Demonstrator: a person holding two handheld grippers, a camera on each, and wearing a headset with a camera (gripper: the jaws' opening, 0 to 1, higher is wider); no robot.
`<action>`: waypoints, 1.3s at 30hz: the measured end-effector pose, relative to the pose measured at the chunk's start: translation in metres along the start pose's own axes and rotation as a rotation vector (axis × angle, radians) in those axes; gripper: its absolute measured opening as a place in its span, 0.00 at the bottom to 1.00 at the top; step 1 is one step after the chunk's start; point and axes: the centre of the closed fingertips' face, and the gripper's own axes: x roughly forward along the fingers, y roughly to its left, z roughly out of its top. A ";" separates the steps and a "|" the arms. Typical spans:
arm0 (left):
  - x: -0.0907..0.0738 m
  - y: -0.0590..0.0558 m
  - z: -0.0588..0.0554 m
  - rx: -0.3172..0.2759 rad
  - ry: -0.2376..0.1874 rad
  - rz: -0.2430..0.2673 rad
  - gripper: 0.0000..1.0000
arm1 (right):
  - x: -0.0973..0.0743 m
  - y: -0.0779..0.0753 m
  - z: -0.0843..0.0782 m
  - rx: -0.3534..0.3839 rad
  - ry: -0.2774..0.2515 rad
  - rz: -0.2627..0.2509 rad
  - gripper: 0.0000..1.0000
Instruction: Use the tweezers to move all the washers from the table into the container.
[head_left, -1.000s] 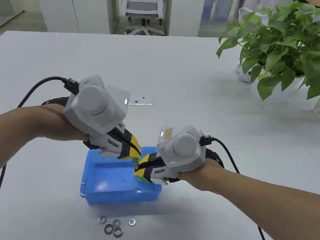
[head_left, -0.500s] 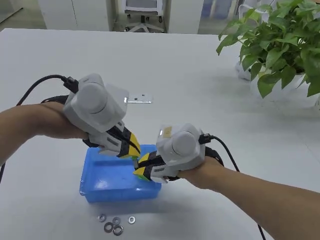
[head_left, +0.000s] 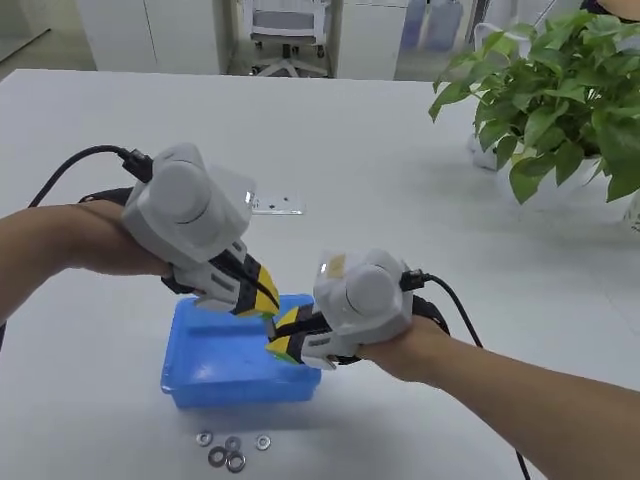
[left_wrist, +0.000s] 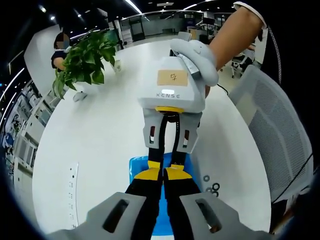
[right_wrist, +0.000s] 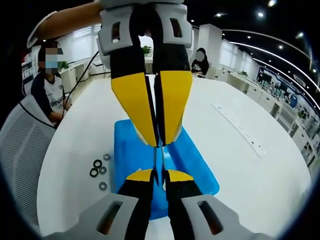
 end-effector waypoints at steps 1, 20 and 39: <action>-0.001 -0.001 0.001 0.000 0.000 0.002 0.05 | -0.001 0.001 0.001 -0.002 -0.001 0.001 0.10; -0.028 -0.020 0.020 -0.003 -0.004 0.031 0.05 | -0.021 0.019 0.026 -0.048 -0.034 -0.015 0.10; -0.037 -0.049 0.023 0.006 0.031 0.032 0.05 | -0.027 0.049 0.034 -0.066 -0.055 -0.004 0.11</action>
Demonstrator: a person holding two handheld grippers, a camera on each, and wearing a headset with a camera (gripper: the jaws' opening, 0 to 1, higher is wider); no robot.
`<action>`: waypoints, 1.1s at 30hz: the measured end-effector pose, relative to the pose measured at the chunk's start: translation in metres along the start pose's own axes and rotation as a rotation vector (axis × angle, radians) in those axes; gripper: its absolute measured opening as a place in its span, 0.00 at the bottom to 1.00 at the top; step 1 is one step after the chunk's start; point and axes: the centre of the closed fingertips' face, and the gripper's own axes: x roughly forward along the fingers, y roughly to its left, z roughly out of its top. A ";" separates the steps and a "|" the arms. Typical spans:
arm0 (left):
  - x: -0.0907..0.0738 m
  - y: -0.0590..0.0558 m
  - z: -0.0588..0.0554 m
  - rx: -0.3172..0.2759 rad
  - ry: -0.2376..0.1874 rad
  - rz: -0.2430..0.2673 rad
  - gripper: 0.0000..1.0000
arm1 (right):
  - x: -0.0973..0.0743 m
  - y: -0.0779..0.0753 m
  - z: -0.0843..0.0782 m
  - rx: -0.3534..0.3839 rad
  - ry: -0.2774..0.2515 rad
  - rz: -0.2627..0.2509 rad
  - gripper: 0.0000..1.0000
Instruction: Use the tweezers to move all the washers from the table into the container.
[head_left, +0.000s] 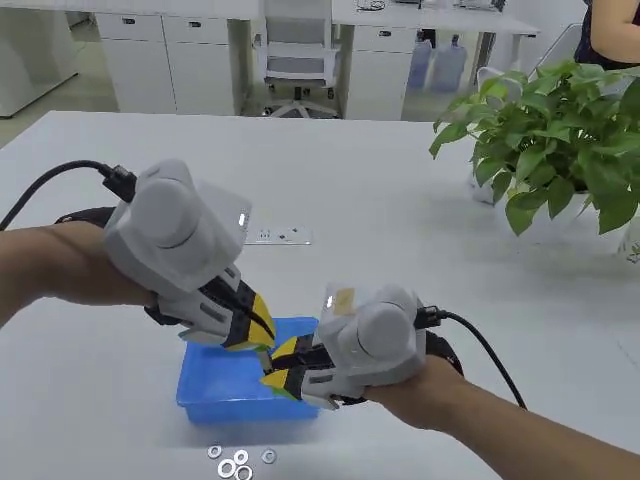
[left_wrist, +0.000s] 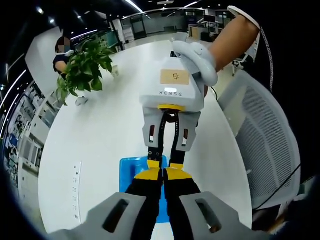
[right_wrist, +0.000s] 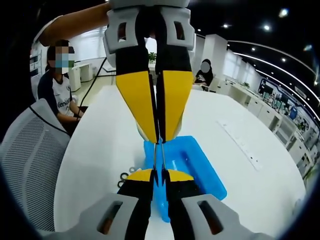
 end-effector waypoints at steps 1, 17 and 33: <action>0.001 -0.002 0.000 0.001 0.001 0.000 0.05 | 0.000 0.002 -0.001 0.003 0.001 0.002 0.11; 0.016 -0.030 -0.016 -0.015 0.026 -0.018 0.05 | 0.009 0.032 -0.020 0.023 0.017 0.030 0.11; 0.030 -0.044 -0.030 -0.040 0.034 -0.019 0.05 | 0.018 0.049 -0.037 0.021 0.053 0.046 0.11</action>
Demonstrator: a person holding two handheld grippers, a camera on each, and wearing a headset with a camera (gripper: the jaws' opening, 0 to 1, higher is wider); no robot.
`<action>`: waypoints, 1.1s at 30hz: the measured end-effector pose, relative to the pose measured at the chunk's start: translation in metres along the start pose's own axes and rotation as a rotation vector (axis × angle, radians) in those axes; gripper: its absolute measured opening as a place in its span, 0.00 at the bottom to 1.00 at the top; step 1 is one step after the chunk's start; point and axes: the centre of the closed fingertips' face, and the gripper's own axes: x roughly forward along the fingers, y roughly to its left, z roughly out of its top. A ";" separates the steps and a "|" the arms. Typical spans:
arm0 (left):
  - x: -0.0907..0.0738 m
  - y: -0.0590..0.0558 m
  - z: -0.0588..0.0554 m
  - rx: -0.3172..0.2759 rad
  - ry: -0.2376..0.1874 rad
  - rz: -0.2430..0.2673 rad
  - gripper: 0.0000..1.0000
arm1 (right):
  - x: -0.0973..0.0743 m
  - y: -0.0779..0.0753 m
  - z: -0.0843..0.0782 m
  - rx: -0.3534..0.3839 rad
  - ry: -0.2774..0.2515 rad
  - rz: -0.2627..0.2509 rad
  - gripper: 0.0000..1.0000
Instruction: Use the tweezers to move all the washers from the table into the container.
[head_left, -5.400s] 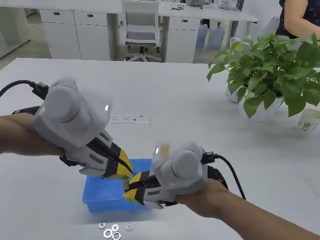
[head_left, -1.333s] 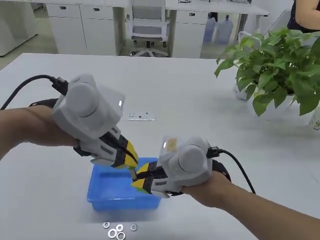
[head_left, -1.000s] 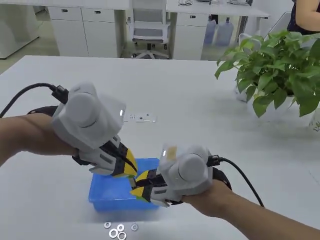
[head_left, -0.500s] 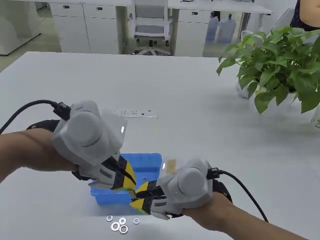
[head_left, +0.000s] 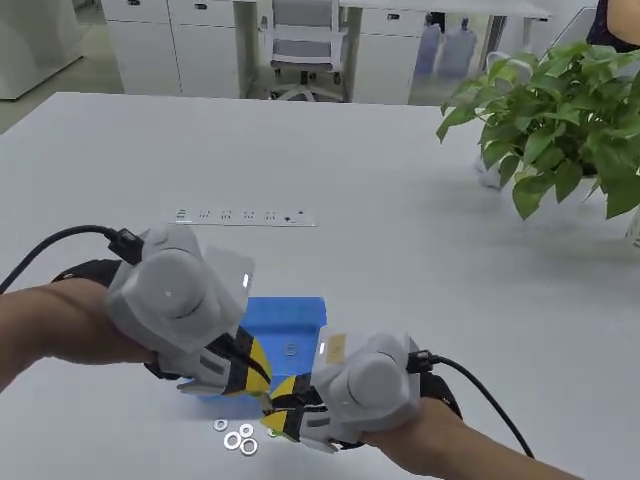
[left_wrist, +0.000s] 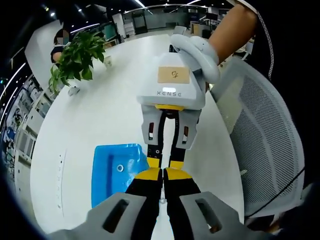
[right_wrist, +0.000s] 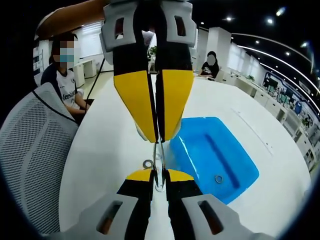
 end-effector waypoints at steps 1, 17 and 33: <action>0.000 -0.001 0.000 -0.001 0.000 0.000 0.05 | 0.001 0.000 -0.001 0.000 0.001 -0.001 0.11; 0.006 -0.004 -0.003 -0.015 -0.004 -0.009 0.05 | 0.006 0.004 -0.010 0.013 0.013 0.004 0.12; 0.014 -0.002 -0.007 -0.016 0.003 -0.014 0.05 | 0.010 0.005 -0.016 0.016 0.028 0.010 0.12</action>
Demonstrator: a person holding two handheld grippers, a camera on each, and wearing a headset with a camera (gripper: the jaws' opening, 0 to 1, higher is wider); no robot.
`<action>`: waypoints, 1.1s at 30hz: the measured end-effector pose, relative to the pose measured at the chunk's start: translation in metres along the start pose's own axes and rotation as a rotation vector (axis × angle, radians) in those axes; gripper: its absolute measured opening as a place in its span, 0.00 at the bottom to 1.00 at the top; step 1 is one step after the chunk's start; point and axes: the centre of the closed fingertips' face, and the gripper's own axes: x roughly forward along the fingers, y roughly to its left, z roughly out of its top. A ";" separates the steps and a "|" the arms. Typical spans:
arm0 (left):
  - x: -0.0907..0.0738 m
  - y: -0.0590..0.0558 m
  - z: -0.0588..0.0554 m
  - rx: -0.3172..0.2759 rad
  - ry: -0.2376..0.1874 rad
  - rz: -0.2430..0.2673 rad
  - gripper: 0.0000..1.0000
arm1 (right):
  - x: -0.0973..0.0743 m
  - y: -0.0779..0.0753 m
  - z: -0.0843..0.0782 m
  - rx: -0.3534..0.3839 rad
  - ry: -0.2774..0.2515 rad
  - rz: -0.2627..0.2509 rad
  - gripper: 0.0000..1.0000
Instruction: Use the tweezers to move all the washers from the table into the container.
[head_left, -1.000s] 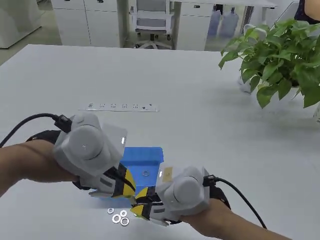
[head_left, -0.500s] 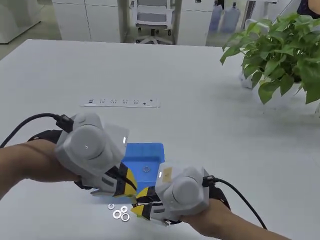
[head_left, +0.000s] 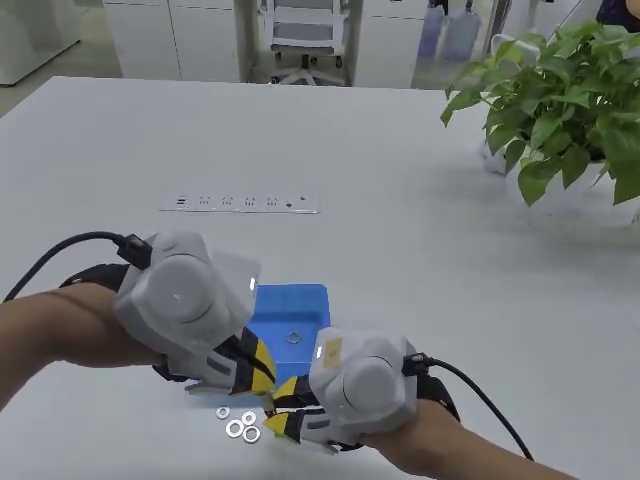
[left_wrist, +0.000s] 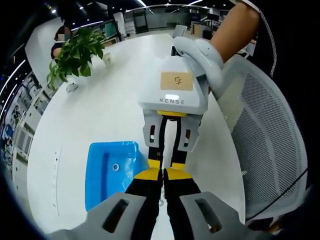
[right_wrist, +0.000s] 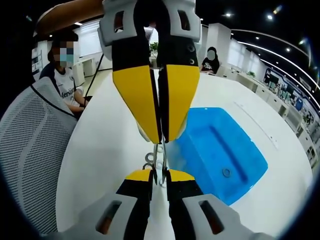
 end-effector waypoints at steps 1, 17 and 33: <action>0.001 0.001 -0.001 0.000 0.001 0.000 0.05 | 0.000 0.000 -0.001 0.001 0.001 0.000 0.12; 0.003 0.001 0.000 -0.001 0.001 -0.012 0.05 | 0.004 -0.001 0.000 0.007 -0.002 0.001 0.12; 0.006 0.006 0.003 -0.035 -0.022 -0.013 0.05 | 0.004 -0.003 -0.004 0.058 0.010 -0.002 0.10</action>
